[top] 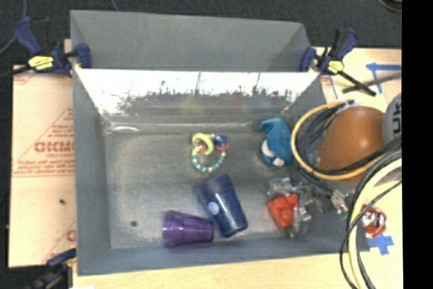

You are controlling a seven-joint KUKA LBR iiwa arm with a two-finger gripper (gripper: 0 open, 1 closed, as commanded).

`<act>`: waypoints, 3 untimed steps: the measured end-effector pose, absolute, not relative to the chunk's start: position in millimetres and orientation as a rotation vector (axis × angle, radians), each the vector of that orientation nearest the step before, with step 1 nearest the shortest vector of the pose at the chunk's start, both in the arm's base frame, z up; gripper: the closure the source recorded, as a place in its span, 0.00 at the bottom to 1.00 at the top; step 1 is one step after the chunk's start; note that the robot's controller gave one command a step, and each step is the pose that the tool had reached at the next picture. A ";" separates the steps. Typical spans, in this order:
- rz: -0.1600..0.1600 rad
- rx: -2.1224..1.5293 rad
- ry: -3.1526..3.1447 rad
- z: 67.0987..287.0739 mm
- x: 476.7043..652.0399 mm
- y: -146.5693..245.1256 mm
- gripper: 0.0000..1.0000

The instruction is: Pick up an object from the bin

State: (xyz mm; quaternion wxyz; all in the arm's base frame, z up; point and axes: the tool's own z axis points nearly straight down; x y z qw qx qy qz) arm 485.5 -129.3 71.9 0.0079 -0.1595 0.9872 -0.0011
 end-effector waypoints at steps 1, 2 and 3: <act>-0.001 -0.498 3.089 160.7 496.9 -127.0 1.00; -0.010 -0.525 3.072 227.2 500.5 -114.3 1.00; 0.000 -0.509 3.084 194.9 516.2 -100.0 1.00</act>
Offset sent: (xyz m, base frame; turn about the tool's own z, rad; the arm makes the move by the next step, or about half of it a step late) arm 0.0127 0.0158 0.1518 -0.0127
